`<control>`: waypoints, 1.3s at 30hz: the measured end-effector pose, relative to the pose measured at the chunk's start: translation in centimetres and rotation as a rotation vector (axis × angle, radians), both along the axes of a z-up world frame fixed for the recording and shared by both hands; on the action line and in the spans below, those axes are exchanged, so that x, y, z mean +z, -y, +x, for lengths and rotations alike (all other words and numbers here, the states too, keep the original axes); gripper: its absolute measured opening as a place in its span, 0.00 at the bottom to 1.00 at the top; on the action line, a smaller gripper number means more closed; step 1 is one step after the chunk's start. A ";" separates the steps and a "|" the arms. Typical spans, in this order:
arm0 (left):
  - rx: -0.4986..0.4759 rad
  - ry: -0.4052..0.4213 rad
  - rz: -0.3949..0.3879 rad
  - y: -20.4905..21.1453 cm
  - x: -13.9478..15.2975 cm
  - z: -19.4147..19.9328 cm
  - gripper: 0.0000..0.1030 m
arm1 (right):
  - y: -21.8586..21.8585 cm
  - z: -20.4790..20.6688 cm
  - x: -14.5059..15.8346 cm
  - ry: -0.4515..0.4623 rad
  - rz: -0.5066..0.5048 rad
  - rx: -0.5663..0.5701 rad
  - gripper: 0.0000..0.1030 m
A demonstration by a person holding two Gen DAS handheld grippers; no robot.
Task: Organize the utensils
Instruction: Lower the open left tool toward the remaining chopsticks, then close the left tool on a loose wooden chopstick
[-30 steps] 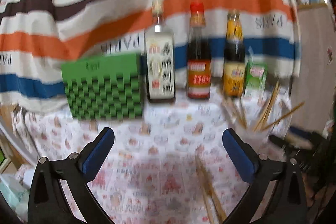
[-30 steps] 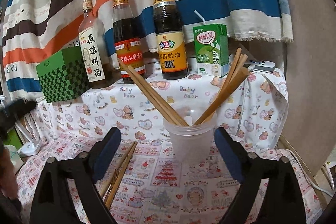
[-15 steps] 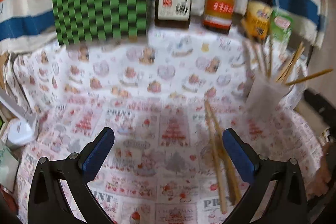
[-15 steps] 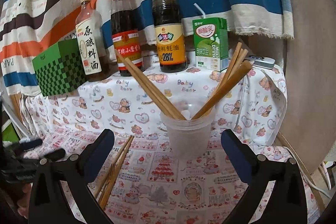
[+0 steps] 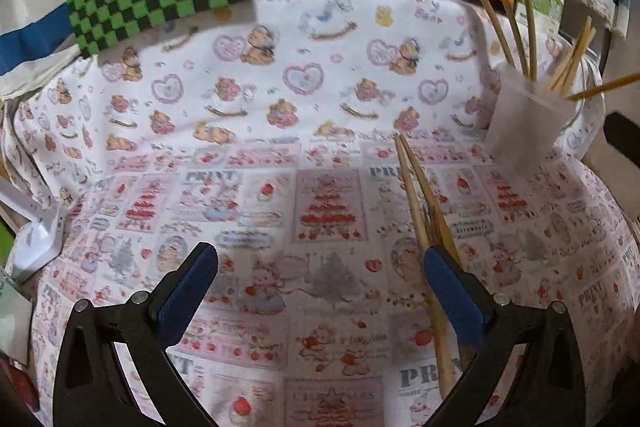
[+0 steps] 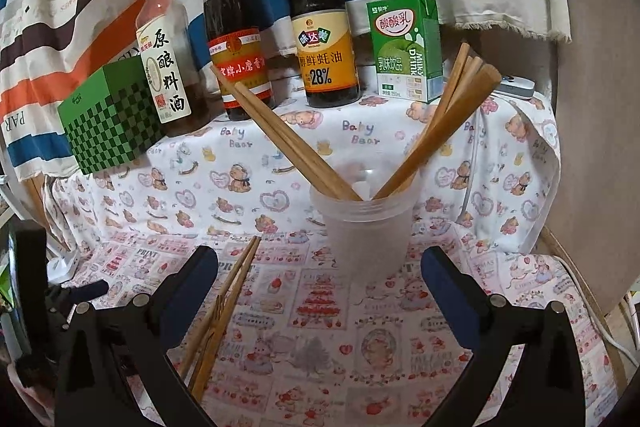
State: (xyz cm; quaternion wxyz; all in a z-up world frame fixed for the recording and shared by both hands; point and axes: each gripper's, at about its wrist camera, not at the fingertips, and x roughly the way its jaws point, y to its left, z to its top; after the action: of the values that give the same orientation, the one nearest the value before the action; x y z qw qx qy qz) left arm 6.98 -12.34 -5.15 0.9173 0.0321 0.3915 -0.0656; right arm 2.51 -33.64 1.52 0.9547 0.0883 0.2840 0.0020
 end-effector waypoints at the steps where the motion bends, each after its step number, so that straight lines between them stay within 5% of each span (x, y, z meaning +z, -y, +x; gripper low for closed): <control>1: -0.013 -0.013 0.006 0.3 -0.2 0.1 0.99 | 0.0 0.0 0.0 -0.002 0.003 0.000 0.99; 14: -0.096 0.010 0.048 2.1 -0.5 -0.7 0.98 | 0.4 0.6 -0.8 -0.039 0.045 -0.015 0.99; 18: -0.148 -0.020 0.039 2.7 -0.7 -0.9 0.71 | 0.1 0.6 -0.7 -0.040 0.025 -0.009 0.99; 26: -0.185 -0.077 -0.002 2.8 -0.8 -0.8 0.39 | -0.1 0.7 -0.8 -0.049 0.024 0.001 0.99; 35: -0.245 -0.110 -0.008 3.9 -1.2 -1.2 0.38 | -0.2 0.6 -0.7 -0.049 0.018 -0.003 0.99; 39: -0.221 -0.136 -0.007 3.7 -1.5 -1.0 0.18 | -0.2 0.6 -0.7 -0.049 0.013 -0.007 0.99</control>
State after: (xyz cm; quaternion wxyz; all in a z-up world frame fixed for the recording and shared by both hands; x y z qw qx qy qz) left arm 6.02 -16.03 -6.60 0.8759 0.0672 0.4466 -0.1698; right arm 3.10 -33.46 0.81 0.9470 0.0954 0.3068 -0.0015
